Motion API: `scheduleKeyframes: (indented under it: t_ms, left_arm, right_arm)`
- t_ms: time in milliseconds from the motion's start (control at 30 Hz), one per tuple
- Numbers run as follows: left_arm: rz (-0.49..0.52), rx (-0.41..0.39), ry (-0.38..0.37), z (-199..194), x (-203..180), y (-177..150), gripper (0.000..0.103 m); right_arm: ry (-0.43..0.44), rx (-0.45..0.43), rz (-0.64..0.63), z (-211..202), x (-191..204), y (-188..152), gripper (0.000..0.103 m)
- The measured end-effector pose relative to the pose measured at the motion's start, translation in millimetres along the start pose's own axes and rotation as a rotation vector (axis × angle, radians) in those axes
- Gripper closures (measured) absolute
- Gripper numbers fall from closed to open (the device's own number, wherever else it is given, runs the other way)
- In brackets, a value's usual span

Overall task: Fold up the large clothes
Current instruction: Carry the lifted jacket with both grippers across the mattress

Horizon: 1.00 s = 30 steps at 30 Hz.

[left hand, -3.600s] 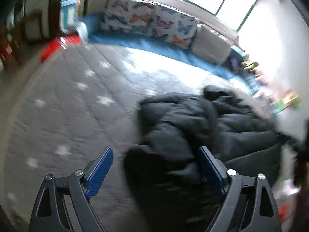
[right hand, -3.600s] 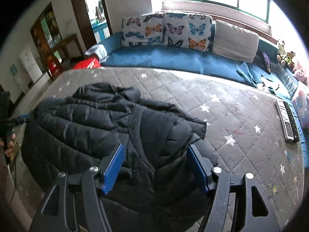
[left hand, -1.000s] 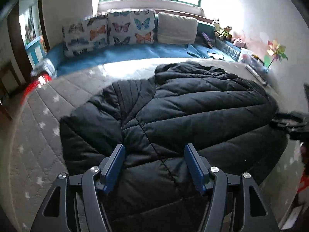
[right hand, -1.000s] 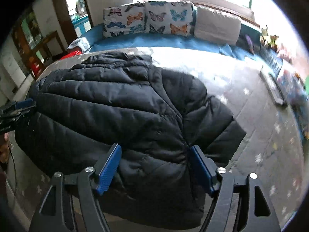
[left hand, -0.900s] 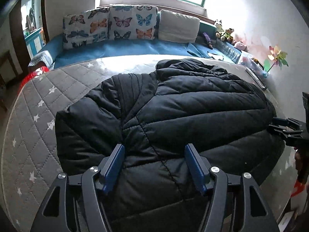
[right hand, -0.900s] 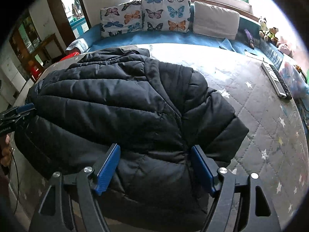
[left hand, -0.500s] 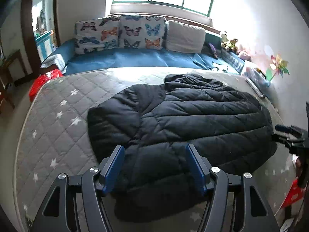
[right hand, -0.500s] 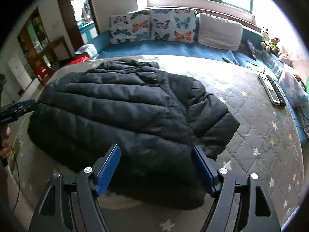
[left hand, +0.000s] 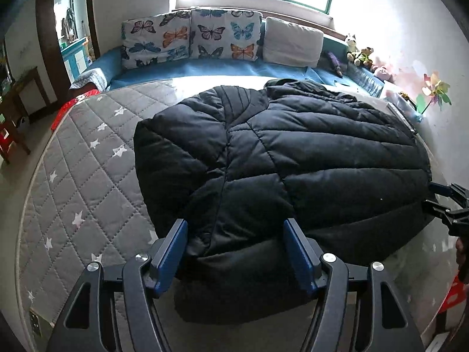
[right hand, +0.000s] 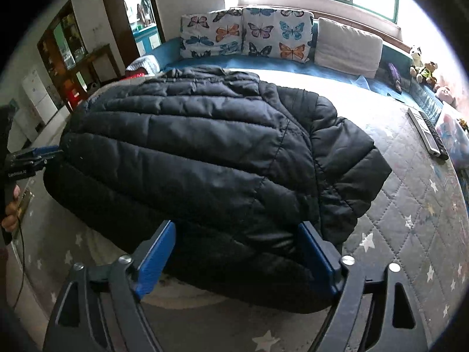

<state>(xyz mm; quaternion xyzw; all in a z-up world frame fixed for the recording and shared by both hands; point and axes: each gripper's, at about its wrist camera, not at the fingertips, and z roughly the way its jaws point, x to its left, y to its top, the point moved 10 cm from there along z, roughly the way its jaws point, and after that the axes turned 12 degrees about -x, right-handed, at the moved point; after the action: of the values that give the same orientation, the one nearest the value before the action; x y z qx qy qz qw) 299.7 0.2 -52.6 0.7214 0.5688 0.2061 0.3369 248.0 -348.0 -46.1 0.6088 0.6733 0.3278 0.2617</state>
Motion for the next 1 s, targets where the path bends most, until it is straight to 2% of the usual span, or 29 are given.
scheduleKeyframes:
  t_ms: [67, 333, 600, 733, 800, 900, 1000]
  left_arm:
    - [0.006, -0.001, 0.012, 2, -2, -1, 0.03]
    - [0.039, -0.016, 0.061, -8, -6, 2, 0.026]
    - [0.049, -0.021, 0.08, -20, -5, -1, 0.021]
    - [-0.007, -0.024, 0.037, -29, 1, 1, 0.018]
    - [-0.046, -0.029, 0.001, -34, 6, 4, 0.014]
    - [-0.105, -0.035, -0.029, -37, 22, 10, 0.007]
    - [-0.143, -0.027, -0.036, -35, 35, 14, 0.003]
  right_arm:
    - [-0.004, -0.003, -0.002, 1, -3, -1, 0.003]
    - [0.003, -0.042, -0.002, -20, -6, 1, 0.003]
    - [0.008, -0.078, 0.133, -37, -36, 6, 0.003]
    - [0.051, -0.044, 0.206, -31, -44, -2, 0.001]
    - [0.124, 0.021, 0.247, -23, -40, -11, 0.0]
    - [0.103, 0.027, 0.23, -17, -42, -12, 0.0]
    - [0.13, 0.03, 0.273, -10, -47, -10, 0.0]
